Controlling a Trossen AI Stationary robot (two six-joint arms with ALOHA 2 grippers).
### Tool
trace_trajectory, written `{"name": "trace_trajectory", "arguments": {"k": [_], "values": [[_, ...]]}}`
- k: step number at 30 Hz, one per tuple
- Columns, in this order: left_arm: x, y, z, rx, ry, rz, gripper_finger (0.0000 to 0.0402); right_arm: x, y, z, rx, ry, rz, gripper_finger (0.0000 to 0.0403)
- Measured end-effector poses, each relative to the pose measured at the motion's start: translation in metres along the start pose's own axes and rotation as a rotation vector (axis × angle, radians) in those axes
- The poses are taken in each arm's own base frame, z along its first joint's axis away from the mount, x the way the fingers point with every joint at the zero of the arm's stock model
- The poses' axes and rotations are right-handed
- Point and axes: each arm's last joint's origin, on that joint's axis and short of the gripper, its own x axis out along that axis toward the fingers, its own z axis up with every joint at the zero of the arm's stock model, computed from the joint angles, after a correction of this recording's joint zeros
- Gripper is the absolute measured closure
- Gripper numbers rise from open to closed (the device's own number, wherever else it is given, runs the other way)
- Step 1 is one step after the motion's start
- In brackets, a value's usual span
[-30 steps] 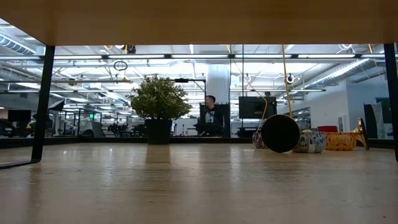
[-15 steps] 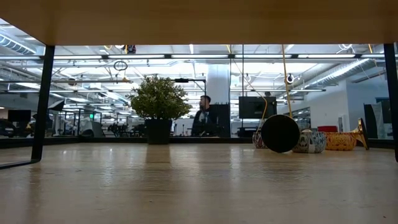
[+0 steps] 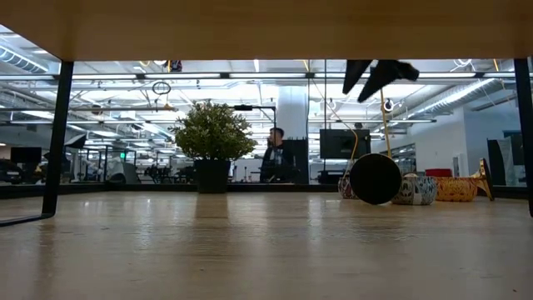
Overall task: Pick & Place candle stick holders
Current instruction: Put the black patterned scented candle on the shelf
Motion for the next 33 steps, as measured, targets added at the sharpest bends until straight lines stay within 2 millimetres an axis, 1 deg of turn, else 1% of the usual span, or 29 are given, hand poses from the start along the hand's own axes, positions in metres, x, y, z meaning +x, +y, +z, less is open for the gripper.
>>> {"name": "trace_trajectory", "arguments": {"k": [3,7,9,13,16,21,25,33], "values": [[-0.001,-0.003,-0.001,-0.022,-0.022,0.015,0.04,0.017,-0.005,0.001,0.035,0.131,-0.009,0.0188],[-0.002,-0.007,0.0,-0.064,-0.08,0.033,0.04,0.044,-0.006,0.0,0.021,0.29,-0.004,0.0146],[-0.002,-0.008,0.002,-0.106,-0.111,0.045,0.04,0.056,-0.006,-0.004,-0.004,0.375,0.003,0.0125],[-0.004,-0.012,0.003,-0.103,-0.163,0.057,0.04,0.072,-0.008,-0.01,-0.101,0.451,-0.033,0.0089],[-0.005,-0.014,0.001,-0.097,-0.185,0.087,0.04,0.076,-0.009,-0.012,-0.136,0.477,-0.056,0.0072],[-0.005,-0.016,0.0,-0.073,-0.192,0.101,0.04,0.077,-0.012,-0.01,-0.173,0.435,-0.113,0.006],[-0.005,-0.015,0.0,-0.064,-0.187,0.104,0.04,0.078,-0.016,-0.006,-0.132,0.409,-0.144,0.006],[-0.005,-0.015,0.0,-0.041,-0.184,0.105,0.0399,0.083,-0.02,0.0,-0.083,0.388,-0.143,0.0059]]}}
